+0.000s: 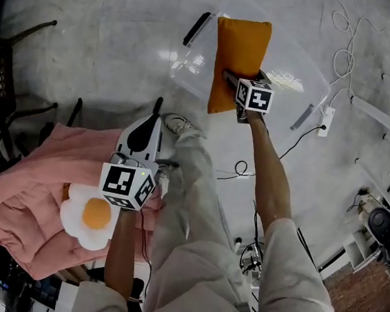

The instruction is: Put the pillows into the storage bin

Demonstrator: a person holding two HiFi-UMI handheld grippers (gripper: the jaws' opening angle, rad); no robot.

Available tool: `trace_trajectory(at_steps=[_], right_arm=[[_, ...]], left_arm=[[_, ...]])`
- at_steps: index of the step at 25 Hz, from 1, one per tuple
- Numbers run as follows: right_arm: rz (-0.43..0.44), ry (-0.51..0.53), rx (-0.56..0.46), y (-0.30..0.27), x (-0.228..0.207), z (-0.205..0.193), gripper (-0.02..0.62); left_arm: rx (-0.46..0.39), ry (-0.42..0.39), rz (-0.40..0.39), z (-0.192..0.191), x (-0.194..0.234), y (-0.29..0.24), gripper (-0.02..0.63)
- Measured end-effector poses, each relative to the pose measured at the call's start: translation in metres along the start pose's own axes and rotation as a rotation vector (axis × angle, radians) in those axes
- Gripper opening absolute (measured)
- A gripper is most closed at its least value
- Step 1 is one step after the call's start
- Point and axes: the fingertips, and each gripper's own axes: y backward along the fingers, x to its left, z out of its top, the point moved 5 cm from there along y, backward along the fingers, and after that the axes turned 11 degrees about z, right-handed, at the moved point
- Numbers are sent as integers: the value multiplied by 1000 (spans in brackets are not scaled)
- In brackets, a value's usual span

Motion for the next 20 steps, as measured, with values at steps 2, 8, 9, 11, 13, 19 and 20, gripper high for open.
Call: trace_trajectory(at_steps=[2, 8, 9, 11, 13, 19, 20], right_arm=[[-43, -7, -26, -2, -7, -3, 514], [33, 126, -109, 26, 25, 12, 500], [51, 154, -125, 34, 37, 15, 487], [88, 214, -161, 51, 64, 23, 463], [137, 286, -201, 70, 98, 35, 438], [327, 500, -297, 122, 236, 59, 417], [368, 534, -301, 127, 262, 58, 417]], left_arm=[[-9, -6, -1, 3, -1, -4, 12], [-31, -4, 29, 7, 0, 0, 12], [-37, -4, 38, 8, 1, 3, 12], [-56, 2, 59, 13, 6, 11, 12], [-84, 18, 84, 19, 12, 21, 12], [-182, 57, 174, 34, 46, 74, 12], [-200, 66, 199, 32, 53, 88, 12]])
